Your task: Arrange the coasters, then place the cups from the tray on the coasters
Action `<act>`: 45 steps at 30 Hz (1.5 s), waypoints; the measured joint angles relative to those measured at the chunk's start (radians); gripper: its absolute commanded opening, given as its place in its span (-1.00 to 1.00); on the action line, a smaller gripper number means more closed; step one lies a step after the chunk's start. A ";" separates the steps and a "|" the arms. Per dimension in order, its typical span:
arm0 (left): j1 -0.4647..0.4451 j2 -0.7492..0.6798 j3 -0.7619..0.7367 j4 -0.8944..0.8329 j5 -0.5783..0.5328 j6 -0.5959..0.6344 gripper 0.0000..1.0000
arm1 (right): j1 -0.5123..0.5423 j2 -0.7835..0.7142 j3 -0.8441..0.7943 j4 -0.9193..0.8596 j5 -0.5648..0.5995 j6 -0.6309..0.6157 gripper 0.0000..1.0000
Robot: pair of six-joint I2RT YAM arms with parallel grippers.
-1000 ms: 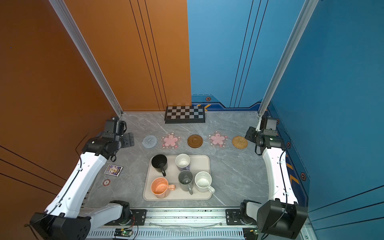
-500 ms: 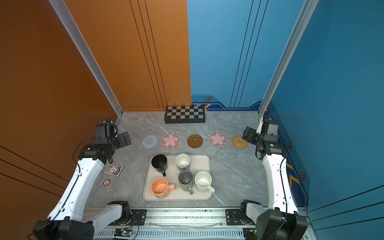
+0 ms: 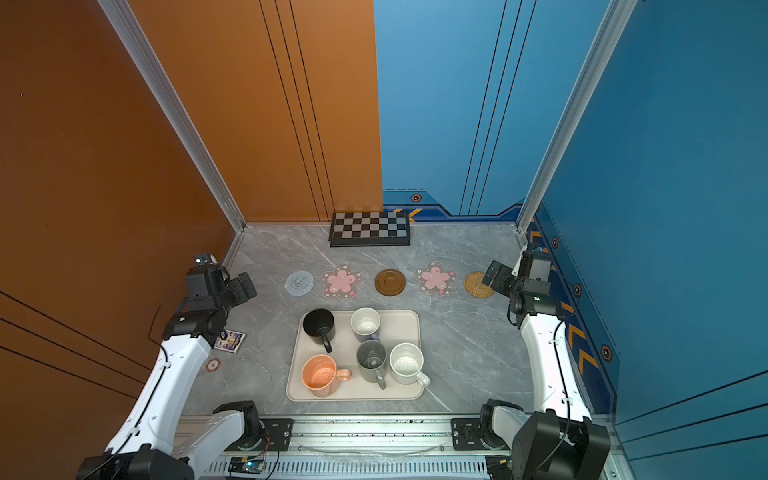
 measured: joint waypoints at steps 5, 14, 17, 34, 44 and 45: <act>0.000 0.000 -0.050 0.045 0.000 -0.008 0.96 | -0.001 -0.027 -0.049 0.033 0.021 0.000 1.00; 0.000 0.004 -0.068 0.090 0.009 -0.027 0.96 | 0.000 -0.041 -0.070 0.047 0.020 0.000 1.00; 0.000 0.020 -0.068 0.093 0.039 -0.042 0.96 | 0.003 -0.030 -0.069 0.050 0.006 0.001 1.00; -0.035 0.109 -0.043 0.063 0.174 -0.092 0.96 | 0.319 0.031 0.003 -0.094 -0.026 -0.011 0.84; -0.042 0.136 0.017 0.004 0.237 -0.085 0.96 | 0.564 0.020 0.005 -0.277 -0.025 0.062 0.74; -0.042 0.137 0.023 -0.002 0.241 -0.083 0.96 | 0.581 0.013 0.005 -0.296 -0.026 0.069 0.74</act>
